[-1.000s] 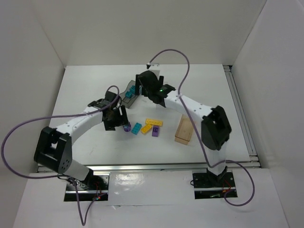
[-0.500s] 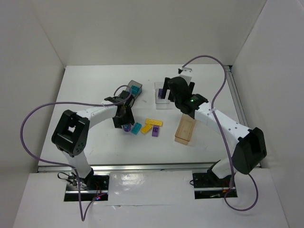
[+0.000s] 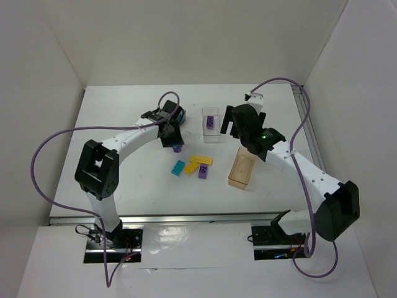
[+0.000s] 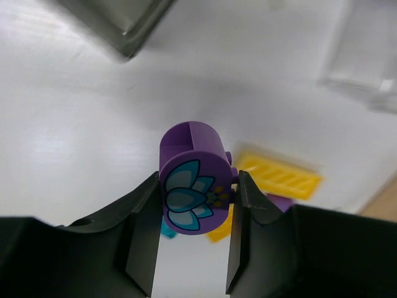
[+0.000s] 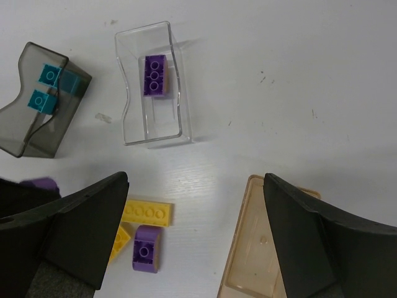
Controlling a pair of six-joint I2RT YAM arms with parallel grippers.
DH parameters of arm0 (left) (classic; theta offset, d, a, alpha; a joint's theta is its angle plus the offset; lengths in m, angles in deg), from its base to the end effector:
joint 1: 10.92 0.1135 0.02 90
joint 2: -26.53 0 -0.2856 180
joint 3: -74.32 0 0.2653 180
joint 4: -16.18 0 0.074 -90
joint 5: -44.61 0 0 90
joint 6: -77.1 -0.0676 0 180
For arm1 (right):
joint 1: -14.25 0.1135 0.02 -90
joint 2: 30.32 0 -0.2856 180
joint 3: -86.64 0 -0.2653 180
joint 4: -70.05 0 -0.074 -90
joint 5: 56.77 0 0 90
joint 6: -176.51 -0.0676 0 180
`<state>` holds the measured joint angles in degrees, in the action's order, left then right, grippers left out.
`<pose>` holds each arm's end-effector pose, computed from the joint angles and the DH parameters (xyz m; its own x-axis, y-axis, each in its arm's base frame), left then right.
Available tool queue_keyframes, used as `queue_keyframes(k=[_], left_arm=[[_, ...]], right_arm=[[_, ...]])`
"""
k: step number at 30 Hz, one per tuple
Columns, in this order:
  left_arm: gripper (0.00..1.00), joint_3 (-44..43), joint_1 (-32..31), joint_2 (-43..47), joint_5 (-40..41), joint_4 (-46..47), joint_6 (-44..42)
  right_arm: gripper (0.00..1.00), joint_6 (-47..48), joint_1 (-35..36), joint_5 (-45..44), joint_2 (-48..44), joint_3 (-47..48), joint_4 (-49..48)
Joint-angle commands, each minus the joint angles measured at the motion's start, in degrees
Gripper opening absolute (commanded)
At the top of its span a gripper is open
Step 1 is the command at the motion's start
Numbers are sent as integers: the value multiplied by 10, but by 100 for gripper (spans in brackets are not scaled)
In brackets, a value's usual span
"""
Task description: Sort the legos into containers by color
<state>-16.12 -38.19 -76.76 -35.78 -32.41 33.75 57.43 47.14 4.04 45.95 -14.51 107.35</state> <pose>0.3710 -0.1785 0.2089 -0.8128 -0.3876 -0.4348 -0.3063 0.9193 -0.2470 0.2921 0.1497 0.3271 -0.4848 0.1918 -0.8533 0.1123 0.9812 0.1567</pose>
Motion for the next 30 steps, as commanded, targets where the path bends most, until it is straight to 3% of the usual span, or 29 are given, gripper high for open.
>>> queue_keyframes(k=[1, 3, 7, 14, 16, 17, 21, 25, 30], left_arm=[[28, -112, -23, -29, -18, 2, -36], [28, -169, -30, -75, -24, -6, -52], [28, -364, -36, -176, -54, -41, -69], [32, -552, -36, -305, -89, -67, -81], [37, -564, -41, -330, -94, -48, -81], [53, -575, -41, -336, -104, -42, -81], [82, -593, -41, -349, -122, -37, -81], [92, -554, -41, -285, -96, -24, -100], [94, -493, -41, -183, -58, -17, -128]], right_arm=[[97, -4, -12, 12, -44, -2, 30], [97, -18, -12, 32, -60, -18, 42], [97, -44, -7, 76, -92, -65, 59], [97, -103, 26, 82, -138, -129, 123], [97, -120, 33, 82, -157, -135, 139], [97, -125, 38, 82, -162, -135, 145], [97, -132, 50, 77, -176, -130, 156], [97, -126, 90, 105, -148, -123, 129], [97, -126, 168, 113, -67, -110, 52]])
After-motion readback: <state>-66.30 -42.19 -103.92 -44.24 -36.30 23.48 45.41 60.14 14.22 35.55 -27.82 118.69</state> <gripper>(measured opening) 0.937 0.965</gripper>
